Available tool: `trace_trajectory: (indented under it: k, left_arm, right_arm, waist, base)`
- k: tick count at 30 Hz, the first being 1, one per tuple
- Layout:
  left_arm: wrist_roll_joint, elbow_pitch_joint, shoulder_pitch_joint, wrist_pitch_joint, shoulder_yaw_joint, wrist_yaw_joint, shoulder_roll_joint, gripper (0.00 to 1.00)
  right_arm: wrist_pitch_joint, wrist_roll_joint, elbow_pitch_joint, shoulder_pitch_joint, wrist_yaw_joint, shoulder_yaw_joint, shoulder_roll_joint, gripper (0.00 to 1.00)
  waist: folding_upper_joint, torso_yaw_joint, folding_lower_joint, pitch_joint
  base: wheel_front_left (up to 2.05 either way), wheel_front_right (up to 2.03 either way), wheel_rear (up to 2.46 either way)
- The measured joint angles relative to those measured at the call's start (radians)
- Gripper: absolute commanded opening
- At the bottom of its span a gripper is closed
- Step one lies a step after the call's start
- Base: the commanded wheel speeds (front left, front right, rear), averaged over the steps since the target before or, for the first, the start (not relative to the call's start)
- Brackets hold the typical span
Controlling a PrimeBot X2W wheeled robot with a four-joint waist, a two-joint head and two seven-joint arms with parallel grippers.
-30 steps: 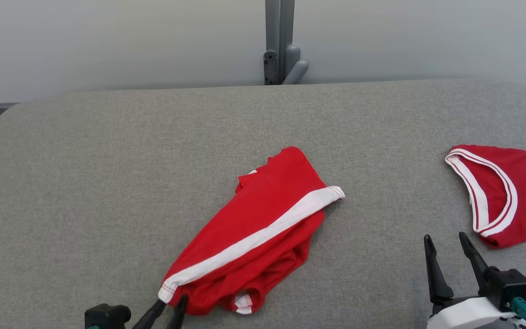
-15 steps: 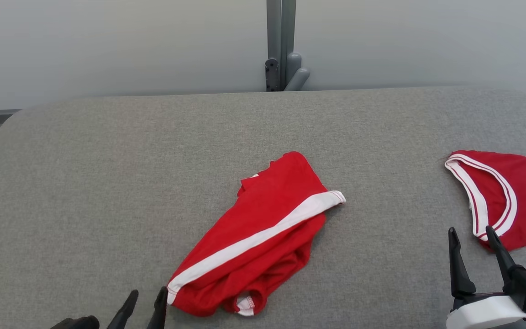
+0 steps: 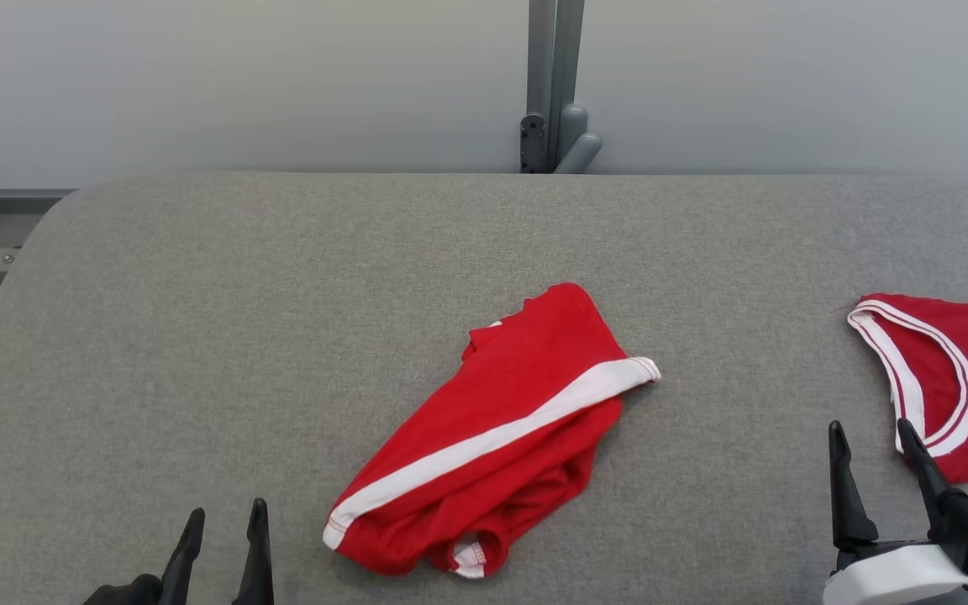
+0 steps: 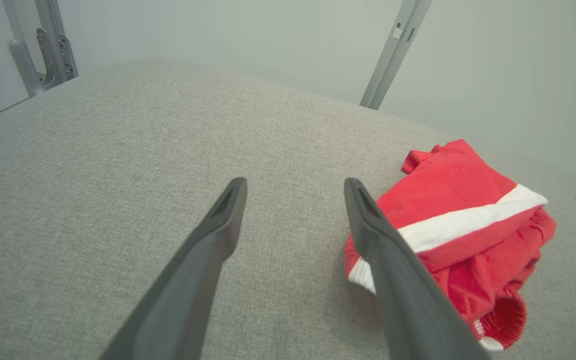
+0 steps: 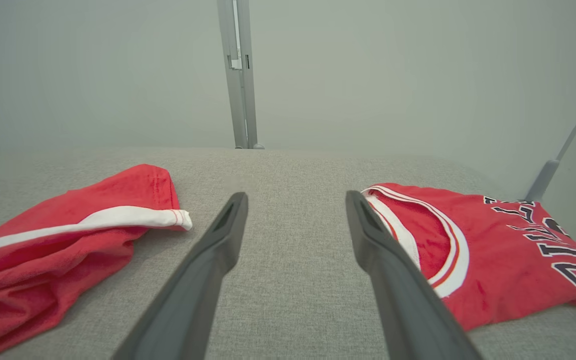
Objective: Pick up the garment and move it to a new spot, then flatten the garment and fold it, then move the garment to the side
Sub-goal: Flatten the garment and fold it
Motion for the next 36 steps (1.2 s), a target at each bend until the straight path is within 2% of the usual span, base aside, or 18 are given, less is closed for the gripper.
trace_trajectory:
  k: [8, 13, 22, 27, 30, 36]
  left_arm:
    - [0.143, 0.032, 0.006, -0.001, 0.136, -0.102, -0.108, 1.00]
    - [0.204, 0.059, -0.001, -0.001, 0.180, -0.154, -0.145, 1.00]
    - [0.247, 0.092, -0.017, -0.001, 0.221, -0.180, -0.177, 1.00]
    - [0.175, 0.146, -0.013, 0.000, 0.222, -0.183, -0.190, 1.00]
    - [0.080, 0.145, -0.014, 0.063, 0.206, -0.183, -0.195, 1.00]
    - [-0.058, 0.053, -0.022, 0.265, 0.148, -0.179, -0.199, 1.00]
  right_arm:
    - [0.000, 0.000, 0.043, -0.006, 0.000, 0.026, 0.000, 1.00]
    - [0.000, 0.000, 0.061, -0.021, 0.000, 0.038, 0.000, 1.00]
    - [0.000, 0.011, 0.082, -0.031, 0.000, 0.062, 0.000, 1.00]
    - [0.000, 0.080, 0.140, -0.075, 0.000, 0.104, 0.000, 1.00]
    - [0.004, 0.093, 0.235, -0.150, 0.000, 0.173, -0.003, 1.00]
    - [0.190, 0.116, 0.381, -0.374, 0.000, 0.337, -0.072, 1.00]
  waist:
    - [0.0000, 0.006, 0.0000, -0.003]
    - [0.0000, 0.002, 0.0000, -0.003]
    - [0.0000, -0.012, 0.0000, -0.006]
    - [0.0000, -0.015, 0.0000, -0.002]
    - [0.0000, -0.013, 0.0000, 0.004]
    - [0.0000, 0.002, 0.0000, 0.034]
  base:
    - [0.00, 0.00, 0.00]
    - [0.00, 0.00, 0.00]
    - [0.00, 0.00, 0.00]
    - [0.00, 0.00, 0.00]
    - [0.00, 0.00, 0.00]
    - [0.00, 0.00, 0.00]
